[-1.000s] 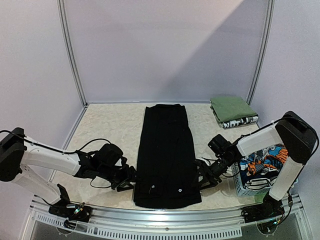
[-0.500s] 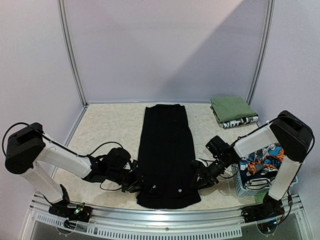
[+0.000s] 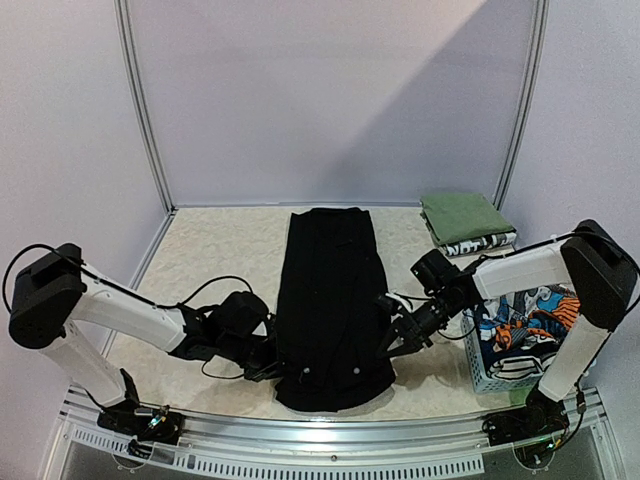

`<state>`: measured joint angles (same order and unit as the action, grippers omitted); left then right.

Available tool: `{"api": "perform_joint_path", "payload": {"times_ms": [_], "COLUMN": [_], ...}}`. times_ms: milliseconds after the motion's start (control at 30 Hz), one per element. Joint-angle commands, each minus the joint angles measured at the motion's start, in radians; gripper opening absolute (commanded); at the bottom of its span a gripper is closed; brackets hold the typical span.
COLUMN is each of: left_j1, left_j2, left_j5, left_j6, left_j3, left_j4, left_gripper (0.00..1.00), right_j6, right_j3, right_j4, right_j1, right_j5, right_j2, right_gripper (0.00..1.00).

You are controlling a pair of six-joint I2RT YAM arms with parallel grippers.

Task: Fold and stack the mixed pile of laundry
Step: Pick up the rectangle-folded shirt from the center of the board, then fold the rectangle-folded shirt at the center of the board.

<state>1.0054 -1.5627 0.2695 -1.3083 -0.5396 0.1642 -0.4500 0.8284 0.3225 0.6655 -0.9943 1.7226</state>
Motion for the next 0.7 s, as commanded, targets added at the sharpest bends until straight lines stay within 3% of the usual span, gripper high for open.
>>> {"api": "perform_joint_path", "payload": {"times_ms": [0,200,433,667], "left_j1": [-0.009,-0.041,-0.153,-0.249], "left_j2": [0.055,0.061,0.046,-0.126], "left_j5": [-0.060,-0.114,-0.133,-0.094], "left_j6": [0.164,0.265,0.324,0.418], "left_j3": [-0.116,-0.231,-0.295,-0.450], "left_j4": [-0.102,-0.228,-0.206,-0.128], "left_gripper": [0.00,0.00,0.00,0.00], "right_j6": [0.046,0.053,0.043,0.049], "right_j3": [0.057,0.105,0.225,0.377], "right_j4": [0.060,0.066,0.023,-0.096], "right_j1": [-0.050,-0.123,-0.236,-0.285], "right_j5": [-0.026,-0.028,-0.029,0.001], "right_j2": [-0.076,-0.082,-0.032,0.130], "right_gripper": [0.00,0.00,0.00,0.00]}}
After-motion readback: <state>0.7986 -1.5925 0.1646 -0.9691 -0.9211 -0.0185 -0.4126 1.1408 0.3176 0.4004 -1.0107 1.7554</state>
